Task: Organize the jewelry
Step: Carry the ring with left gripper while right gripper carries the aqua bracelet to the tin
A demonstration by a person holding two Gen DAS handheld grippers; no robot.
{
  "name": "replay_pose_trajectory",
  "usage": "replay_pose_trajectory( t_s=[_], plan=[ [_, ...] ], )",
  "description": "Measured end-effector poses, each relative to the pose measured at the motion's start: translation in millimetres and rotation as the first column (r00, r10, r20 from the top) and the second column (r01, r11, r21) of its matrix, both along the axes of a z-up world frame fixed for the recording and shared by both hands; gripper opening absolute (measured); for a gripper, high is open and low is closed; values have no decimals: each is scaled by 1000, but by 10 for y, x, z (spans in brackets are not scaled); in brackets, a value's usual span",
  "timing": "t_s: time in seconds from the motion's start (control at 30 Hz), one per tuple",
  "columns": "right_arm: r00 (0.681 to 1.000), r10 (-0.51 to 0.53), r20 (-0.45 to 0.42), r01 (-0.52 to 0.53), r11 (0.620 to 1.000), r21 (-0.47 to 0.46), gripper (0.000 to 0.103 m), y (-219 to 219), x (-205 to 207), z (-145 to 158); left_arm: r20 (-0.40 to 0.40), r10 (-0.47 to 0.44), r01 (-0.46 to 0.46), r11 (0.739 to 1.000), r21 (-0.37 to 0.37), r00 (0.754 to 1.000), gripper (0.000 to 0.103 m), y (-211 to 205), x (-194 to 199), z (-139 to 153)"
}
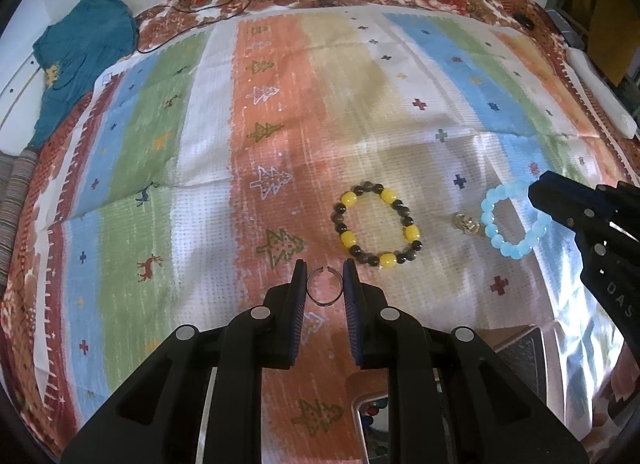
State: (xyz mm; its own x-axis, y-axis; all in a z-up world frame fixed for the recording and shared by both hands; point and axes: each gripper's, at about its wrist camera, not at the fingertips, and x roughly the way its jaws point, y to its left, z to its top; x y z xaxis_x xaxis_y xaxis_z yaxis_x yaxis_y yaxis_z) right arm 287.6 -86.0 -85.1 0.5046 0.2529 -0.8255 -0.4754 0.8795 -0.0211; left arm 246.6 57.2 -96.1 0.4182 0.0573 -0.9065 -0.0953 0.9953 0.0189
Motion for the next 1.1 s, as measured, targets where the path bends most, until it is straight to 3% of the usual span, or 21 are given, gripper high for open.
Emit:
replay_pose_trajectory(
  t_s=[1.1],
  plan=[
    [991, 88, 97, -96, 992, 87, 12, -49, -849, 559, 120, -71, 78, 996, -50, 990, 18, -380, -713, 546]
  ],
)
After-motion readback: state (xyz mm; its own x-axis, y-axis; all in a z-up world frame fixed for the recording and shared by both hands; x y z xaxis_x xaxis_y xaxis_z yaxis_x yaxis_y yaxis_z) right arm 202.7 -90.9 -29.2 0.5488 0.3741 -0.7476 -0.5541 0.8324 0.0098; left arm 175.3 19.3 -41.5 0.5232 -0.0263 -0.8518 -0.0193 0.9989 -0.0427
